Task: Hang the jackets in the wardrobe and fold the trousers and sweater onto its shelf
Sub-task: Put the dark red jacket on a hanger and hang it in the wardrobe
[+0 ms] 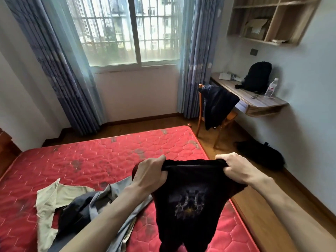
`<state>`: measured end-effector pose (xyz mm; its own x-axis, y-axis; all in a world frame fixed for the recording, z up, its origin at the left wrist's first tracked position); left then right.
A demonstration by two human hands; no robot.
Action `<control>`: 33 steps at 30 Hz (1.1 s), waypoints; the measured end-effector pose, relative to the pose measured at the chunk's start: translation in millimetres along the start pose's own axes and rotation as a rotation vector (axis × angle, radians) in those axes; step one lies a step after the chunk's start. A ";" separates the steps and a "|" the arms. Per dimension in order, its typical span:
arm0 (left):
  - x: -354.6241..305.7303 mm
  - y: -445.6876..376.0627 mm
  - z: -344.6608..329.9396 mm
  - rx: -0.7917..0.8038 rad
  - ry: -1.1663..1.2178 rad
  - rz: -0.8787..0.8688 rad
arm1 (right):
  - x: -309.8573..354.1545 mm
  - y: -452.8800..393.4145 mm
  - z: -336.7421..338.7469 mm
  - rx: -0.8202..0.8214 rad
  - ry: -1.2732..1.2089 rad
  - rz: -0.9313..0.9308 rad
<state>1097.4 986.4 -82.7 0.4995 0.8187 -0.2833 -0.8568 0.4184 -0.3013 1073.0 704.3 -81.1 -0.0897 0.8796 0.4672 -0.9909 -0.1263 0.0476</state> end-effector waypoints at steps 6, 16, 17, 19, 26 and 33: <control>0.5 15.6 4.6 -0.073 -0.111 -0.228 | 10.1 45.2 -7.5 0.000 -0.306 0.049; -19.5 48.4 33.6 -0.202 0.126 -0.329 | 51.7 148.4 -3.0 -0.375 -0.203 0.049; -25.3 51.9 35.7 -0.216 0.144 -0.343 | 50.7 160.6 -4.2 -0.420 -0.258 0.005; -40.5 58.8 39.7 -0.246 0.177 -0.375 | 50.0 187.1 -5.5 -0.502 -0.345 -0.079; -125.1 70.7 48.4 -0.251 0.322 -0.467 | 76.2 309.8 26.8 -0.995 -0.038 -0.211; -230.9 96.1 62.7 -0.254 0.442 -0.602 | 101.3 435.2 46.8 -1.241 0.463 -0.434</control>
<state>891.7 862.3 10.9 0.9186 0.2249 -0.3248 -0.3936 0.5941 -0.7016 637.4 717.0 28.3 0.4610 0.8438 0.2747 -0.3667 0.4631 -0.8069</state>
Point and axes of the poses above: each hand's wrist, its own y-axis away from the middle knuckle, its own z-axis out of the back of the hand, x = y × z, the point moved 7 cm from there along -y, towards the middle knuckle, and after that the axes turned 7 degrees about -y, right-handed, at the moved point
